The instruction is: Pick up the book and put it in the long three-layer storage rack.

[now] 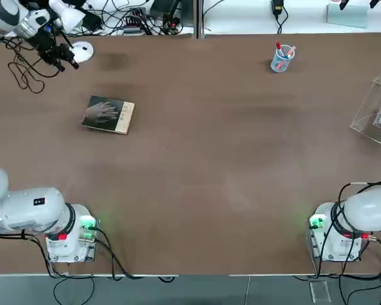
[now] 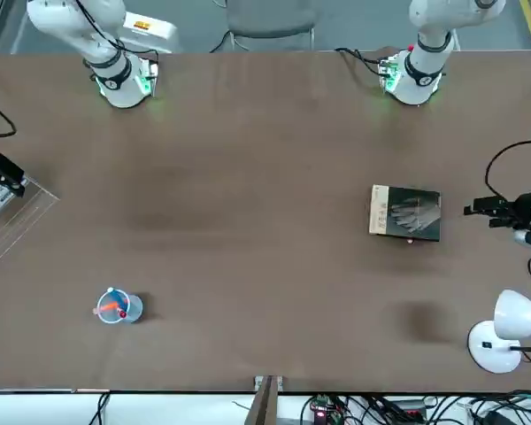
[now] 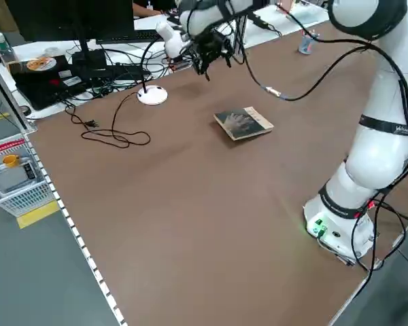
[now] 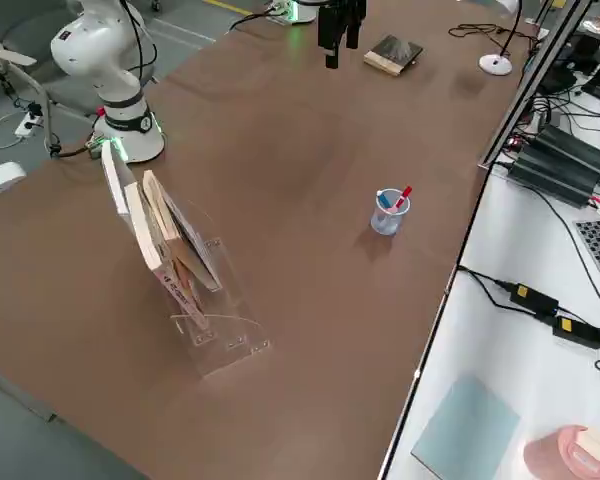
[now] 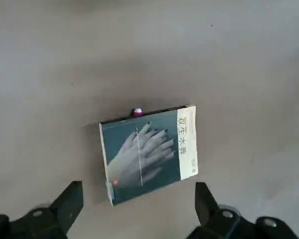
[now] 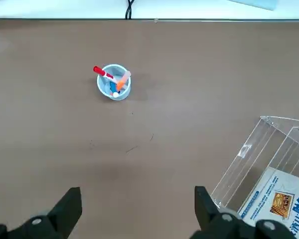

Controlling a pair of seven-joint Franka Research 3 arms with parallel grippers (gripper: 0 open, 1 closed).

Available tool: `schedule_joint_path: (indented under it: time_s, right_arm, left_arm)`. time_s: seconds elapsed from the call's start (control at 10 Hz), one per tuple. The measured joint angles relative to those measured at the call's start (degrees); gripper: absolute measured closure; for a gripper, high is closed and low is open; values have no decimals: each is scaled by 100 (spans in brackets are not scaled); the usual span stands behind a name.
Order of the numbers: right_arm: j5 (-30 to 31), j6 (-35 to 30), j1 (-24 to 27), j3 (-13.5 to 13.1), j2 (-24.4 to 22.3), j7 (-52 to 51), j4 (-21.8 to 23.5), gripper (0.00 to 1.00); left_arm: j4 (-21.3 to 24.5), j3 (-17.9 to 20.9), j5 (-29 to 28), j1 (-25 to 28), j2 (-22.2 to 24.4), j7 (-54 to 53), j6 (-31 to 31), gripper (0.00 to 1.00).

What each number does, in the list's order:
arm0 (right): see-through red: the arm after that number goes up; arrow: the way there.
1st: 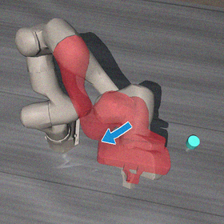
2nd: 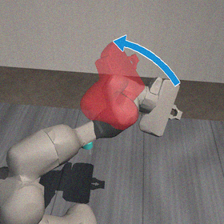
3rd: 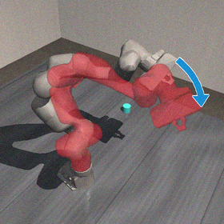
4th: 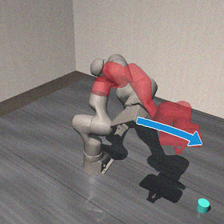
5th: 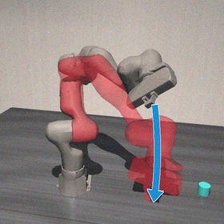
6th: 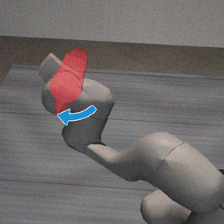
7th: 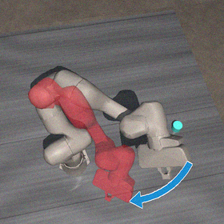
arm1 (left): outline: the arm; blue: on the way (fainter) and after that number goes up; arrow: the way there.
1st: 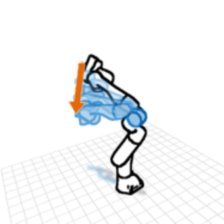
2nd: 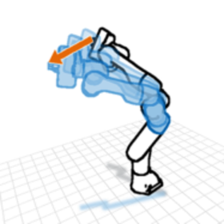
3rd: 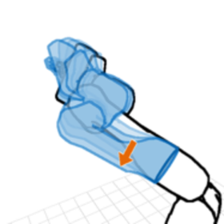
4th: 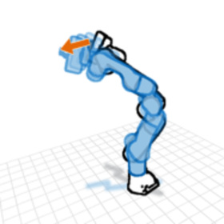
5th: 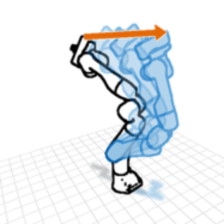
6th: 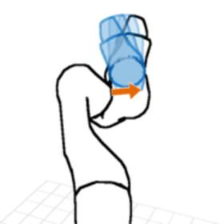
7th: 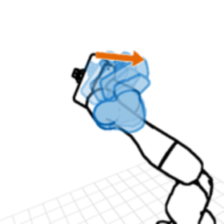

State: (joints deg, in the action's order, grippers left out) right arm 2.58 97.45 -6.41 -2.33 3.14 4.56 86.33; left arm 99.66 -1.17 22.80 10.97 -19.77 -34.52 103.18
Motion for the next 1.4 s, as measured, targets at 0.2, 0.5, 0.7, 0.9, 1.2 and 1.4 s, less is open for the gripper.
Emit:
schedule_joint_path:
  time_s: [0.2,0.5,0.7,0.9,1.2,1.4]
  right_arm:
    - [-1,-45,-46,17,0,5,-1,0]
    - [-2,-119,-104,23,0,41,-1,0]
    - [-3,-141,-107,24,0,41,-1,0]
    - [-4,-152,-108,24,0,41,-1,0]
    - [-4,-156,-109,27,0,41,-1,0]
    - [-4,-158,-109,28,0,41,-1,0]
  left_arm:
    - [6,1,251,301,-321,-631,22,2]
    - [7,1,621,571,-739,-1295,27,2]
    - [-7,1,930,656,-1020,-1685,38,2]
    - [-71,0,1176,727,-1318,-1974,71,3]
    - [-163,-1,1418,772,-1606,-2145,78,3]
    - [-190,-16,1539,770,-1678,-2151,73,3]
